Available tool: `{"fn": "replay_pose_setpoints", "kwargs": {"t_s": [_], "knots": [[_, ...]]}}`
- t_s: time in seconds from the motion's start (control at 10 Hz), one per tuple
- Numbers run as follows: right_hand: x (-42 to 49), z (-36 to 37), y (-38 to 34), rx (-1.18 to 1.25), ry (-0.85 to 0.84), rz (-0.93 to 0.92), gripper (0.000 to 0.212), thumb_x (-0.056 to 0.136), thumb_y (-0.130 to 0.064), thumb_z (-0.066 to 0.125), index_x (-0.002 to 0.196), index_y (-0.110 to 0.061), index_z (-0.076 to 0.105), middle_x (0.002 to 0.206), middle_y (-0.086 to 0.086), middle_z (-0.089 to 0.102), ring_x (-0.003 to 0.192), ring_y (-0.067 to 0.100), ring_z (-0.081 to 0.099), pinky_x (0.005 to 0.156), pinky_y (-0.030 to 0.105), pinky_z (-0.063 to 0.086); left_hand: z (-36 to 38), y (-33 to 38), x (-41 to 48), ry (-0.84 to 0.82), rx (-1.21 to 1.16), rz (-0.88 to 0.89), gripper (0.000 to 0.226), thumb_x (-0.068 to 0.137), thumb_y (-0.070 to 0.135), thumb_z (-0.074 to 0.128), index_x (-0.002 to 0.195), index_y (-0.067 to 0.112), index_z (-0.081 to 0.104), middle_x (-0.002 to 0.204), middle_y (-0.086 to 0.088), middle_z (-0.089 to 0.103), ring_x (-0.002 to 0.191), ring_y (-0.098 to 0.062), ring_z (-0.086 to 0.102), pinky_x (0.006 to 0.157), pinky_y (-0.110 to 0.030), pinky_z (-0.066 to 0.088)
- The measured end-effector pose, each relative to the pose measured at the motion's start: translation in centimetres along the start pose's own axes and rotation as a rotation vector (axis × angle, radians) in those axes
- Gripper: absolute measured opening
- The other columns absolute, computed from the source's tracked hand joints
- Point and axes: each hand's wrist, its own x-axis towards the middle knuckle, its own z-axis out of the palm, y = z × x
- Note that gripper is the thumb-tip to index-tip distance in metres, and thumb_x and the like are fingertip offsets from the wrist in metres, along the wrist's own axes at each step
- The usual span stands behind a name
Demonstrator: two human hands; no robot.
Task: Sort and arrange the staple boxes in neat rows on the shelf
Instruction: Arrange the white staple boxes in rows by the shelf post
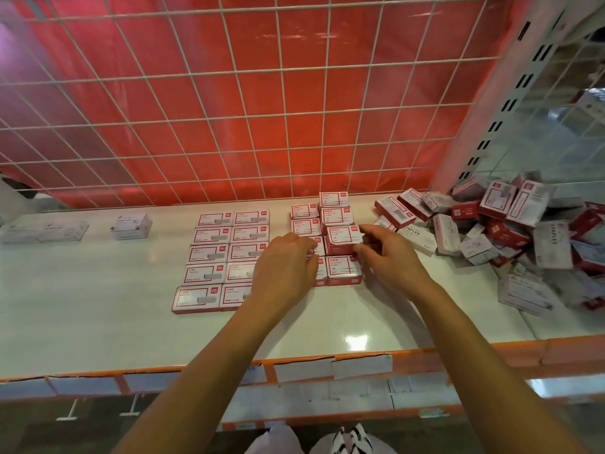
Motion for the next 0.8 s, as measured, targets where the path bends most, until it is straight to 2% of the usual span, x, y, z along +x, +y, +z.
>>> {"fn": "replay_pose_setpoints", "kwargs": {"t_s": [0.1, 0.2, 0.3, 0.4, 0.5, 0.6, 0.8], "knots": [[0.0, 0.4, -0.1, 0.01, 0.045, 0.01, 0.037, 0.094, -0.015, 0.055, 0.13, -0.02, 0.054, 0.1, -0.014, 0.057, 0.084, -0.001, 0.054, 0.064, 0.005, 0.042, 0.0, 0.0, -0.1, -0.006, 0.005, 0.0, 0.034, 0.096, 0.035, 0.051, 0.125, 0.021, 0.06, 0.124, 0.001, 0.062, 0.107, -0.016, 0.056, 0.093, -0.029, 0.044], [-0.1, 0.7, 0.0, 0.035, 0.085, 0.029, 0.037, 0.093, -0.015, 0.058, 0.129, -0.019, 0.053, 0.096, -0.011, 0.059, 0.083, 0.003, 0.06, 0.063, 0.007, 0.046, -0.1, 0.0, -0.2, -0.015, 0.01, -0.001, 0.034, 0.096, 0.035, 0.051, 0.126, 0.021, 0.06, 0.125, 0.001, 0.061, 0.109, -0.016, 0.056, 0.094, -0.029, 0.044], [-0.3, 1.0, 0.0, 0.062, 0.115, 0.042, 0.038, 0.091, -0.016, 0.06, 0.128, -0.018, 0.054, 0.094, -0.01, 0.06, 0.079, 0.001, 0.059, 0.07, 0.014, 0.052, -0.1, 0.0, -0.2, -0.019, 0.015, -0.003, 0.035, 0.096, 0.035, 0.051, 0.127, 0.022, 0.059, 0.126, 0.001, 0.061, 0.11, -0.016, 0.055, 0.095, -0.029, 0.043], [-0.2, 1.3, 0.1, 0.036, 0.135, 0.036, 0.039, 0.089, -0.016, 0.063, 0.127, -0.018, 0.055, 0.095, -0.009, 0.06, 0.078, 0.003, 0.059, 0.069, 0.014, 0.051, -0.1, 0.1, -0.1, -0.024, 0.024, -0.007, 0.035, 0.096, 0.036, 0.051, 0.128, 0.023, 0.059, 0.127, 0.002, 0.06, 0.111, -0.016, 0.054, 0.096, -0.029, 0.043], [-0.1, 1.6, 0.1, 0.025, 0.158, 0.038, 0.04, 0.088, -0.017, 0.064, 0.127, -0.017, 0.055, 0.103, -0.003, 0.064, 0.081, 0.006, 0.06, 0.073, 0.019, 0.053, -0.1, 0.1, -0.1, -0.029, 0.031, -0.008, 0.035, 0.096, 0.037, 0.051, 0.127, 0.023, 0.059, 0.125, 0.002, 0.061, 0.11, -0.016, 0.054, 0.095, -0.03, 0.043], [-0.1, 1.9, 0.2, -0.001, 0.178, 0.027, 0.04, 0.088, -0.018, 0.065, 0.126, -0.017, 0.055, 0.107, 0.001, 0.066, 0.086, 0.011, 0.063, 0.082, 0.033, 0.056, -0.1, 0.0, -0.1, -0.034, 0.033, -0.014, 0.034, 0.096, 0.037, 0.051, 0.126, 0.023, 0.06, 0.125, 0.002, 0.061, 0.109, -0.016, 0.055, 0.095, -0.03, 0.044], [-0.4, 2.4, 0.1, -0.055, 0.191, 0.018, 0.043, 0.088, -0.019, 0.065, 0.129, -0.016, 0.052, 0.112, 0.003, 0.066, 0.094, 0.017, 0.065, 0.084, 0.038, 0.056, 0.1, 0.4, -0.1, -0.032, 0.039, -0.012, 0.036, 0.096, 0.037, 0.051, 0.129, 0.024, 0.058, 0.126, 0.002, 0.061, 0.111, -0.016, 0.054, 0.096, -0.03, 0.044]]}}
